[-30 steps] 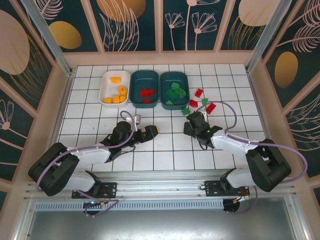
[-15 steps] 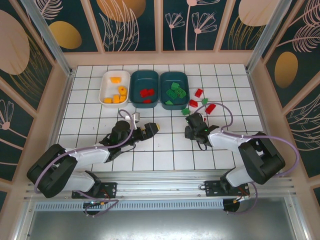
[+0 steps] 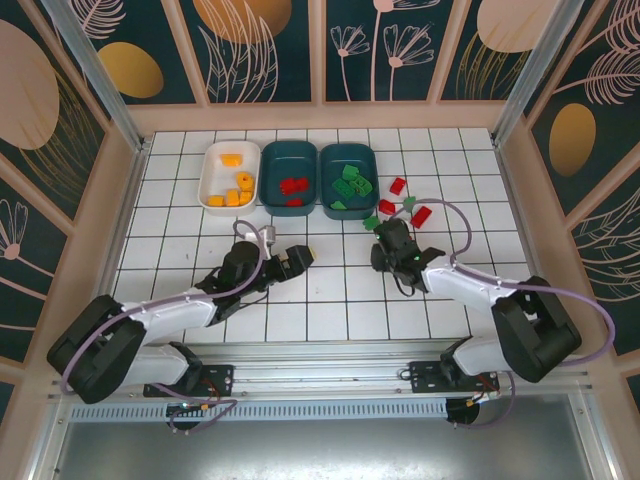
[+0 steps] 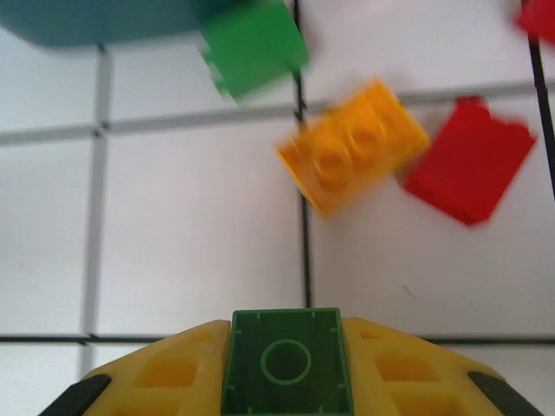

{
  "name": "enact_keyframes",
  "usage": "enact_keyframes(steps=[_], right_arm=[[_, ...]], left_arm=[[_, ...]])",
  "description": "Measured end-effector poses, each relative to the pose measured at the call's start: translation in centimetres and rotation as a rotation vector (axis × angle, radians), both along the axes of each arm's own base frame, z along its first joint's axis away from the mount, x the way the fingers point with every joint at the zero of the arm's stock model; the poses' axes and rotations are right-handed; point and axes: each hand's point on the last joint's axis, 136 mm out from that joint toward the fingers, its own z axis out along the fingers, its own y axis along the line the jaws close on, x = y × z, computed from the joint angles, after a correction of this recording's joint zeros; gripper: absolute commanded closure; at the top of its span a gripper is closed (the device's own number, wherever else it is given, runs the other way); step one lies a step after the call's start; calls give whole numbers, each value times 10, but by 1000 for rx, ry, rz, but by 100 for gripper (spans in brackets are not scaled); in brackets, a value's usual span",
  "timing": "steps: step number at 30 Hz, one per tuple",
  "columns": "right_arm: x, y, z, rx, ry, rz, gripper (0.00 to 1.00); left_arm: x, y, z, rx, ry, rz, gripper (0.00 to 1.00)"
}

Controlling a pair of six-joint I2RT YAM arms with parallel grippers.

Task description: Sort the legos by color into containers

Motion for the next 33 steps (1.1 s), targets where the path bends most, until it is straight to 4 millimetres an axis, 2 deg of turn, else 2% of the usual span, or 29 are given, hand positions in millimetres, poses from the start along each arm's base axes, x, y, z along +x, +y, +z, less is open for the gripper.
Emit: enact_keyframes(steps=[3,5,8,13,17,18,22,23,29,31,33], right_arm=[[25,17,40,50,-101,17,79],[40,28,57,67,-145,29,79],[65,46,70,78,-176,57,79],[109,65,70,79,-178,77,79],[150,77,65,83,-170,79,77],[161,78,63,86,-170,75,75],[197,83,55,79,-156,62,49],[204,84,54,74,-154,62,46],[205,83,57,61,-146,62,43],[196,76,59,51,-150,54,44],[177,63,60,38,-146,46,48]], left_arm=[[12,27,2,73,0,160,2],[16,46,3,110,1,255,2],[16,72,6,135,-4,378,1],[2,106,4,129,-8,495,1],[-9,116,-2,119,-3,506,1],[-11,117,-3,120,-2,506,2],[-13,117,-4,124,5,498,2],[-13,117,-5,126,9,494,2],[-15,113,-14,145,35,469,1],[-16,112,-19,159,49,461,1],[-16,110,-24,176,62,445,1]])
